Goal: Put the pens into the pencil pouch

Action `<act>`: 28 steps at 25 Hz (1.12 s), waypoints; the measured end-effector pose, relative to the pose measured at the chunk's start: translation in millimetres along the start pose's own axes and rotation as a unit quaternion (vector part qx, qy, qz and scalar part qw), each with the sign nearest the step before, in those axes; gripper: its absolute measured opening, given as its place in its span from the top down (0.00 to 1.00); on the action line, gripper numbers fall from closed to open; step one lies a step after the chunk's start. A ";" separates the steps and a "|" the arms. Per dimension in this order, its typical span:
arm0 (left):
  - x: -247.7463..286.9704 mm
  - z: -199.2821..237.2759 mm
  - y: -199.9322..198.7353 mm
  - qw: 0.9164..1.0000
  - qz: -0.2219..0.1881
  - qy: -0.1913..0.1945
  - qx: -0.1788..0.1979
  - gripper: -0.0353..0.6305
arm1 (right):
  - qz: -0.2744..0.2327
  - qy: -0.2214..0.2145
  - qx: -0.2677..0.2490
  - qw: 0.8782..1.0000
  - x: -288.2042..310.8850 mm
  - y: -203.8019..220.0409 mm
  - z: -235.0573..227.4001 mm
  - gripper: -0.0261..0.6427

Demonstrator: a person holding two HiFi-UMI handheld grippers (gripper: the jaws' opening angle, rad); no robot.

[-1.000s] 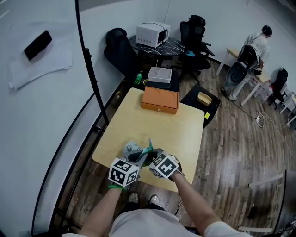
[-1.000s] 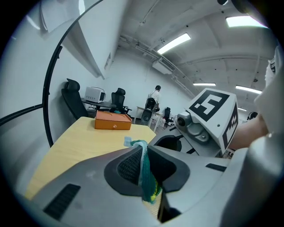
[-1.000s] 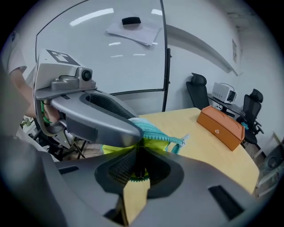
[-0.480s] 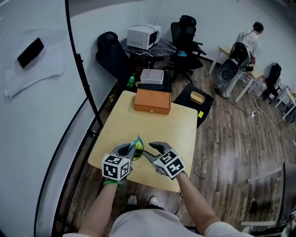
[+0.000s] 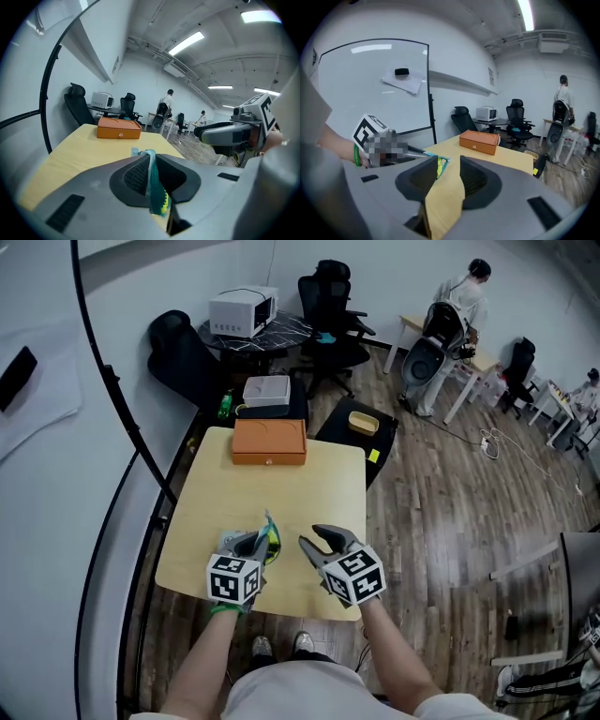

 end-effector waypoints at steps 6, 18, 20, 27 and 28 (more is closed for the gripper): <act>30.4 -8.5 29.8 0.999 0.037 0.000 0.008 0.89 | 0.005 0.029 0.028 0.999 -24.8 20.5 -14.0 0.75; 66.2 -16.5 65.9 0.996 0.085 0.002 0.004 0.79 | 0.025 0.061 0.054 0.996 -54.0 54.9 -36.0 0.77; 68.1 -20.2 66.6 0.996 0.088 0.007 0.004 0.73 | 0.024 0.063 0.059 0.996 -55.7 57.6 -39.2 0.77; 58.8 -35.6 55.2 0.997 0.069 0.031 0.010 0.63 | 0.017 0.053 0.066 0.996 -48.6 57.3 -39.1 0.77; 55.6 -36.1 49.2 0.998 0.059 0.034 0.010 0.63 | 0.013 0.052 0.066 0.996 -46.7 55.2 -39.3 0.77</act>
Point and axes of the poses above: the fingertips, and each gripper's own axes: x forward along the fingers, z to its left, y out of its underside, the point moved 2 cm from there along -x, backward along the fingers, and after that the axes turned 12 degrees about -x, right-handed, at the moved point
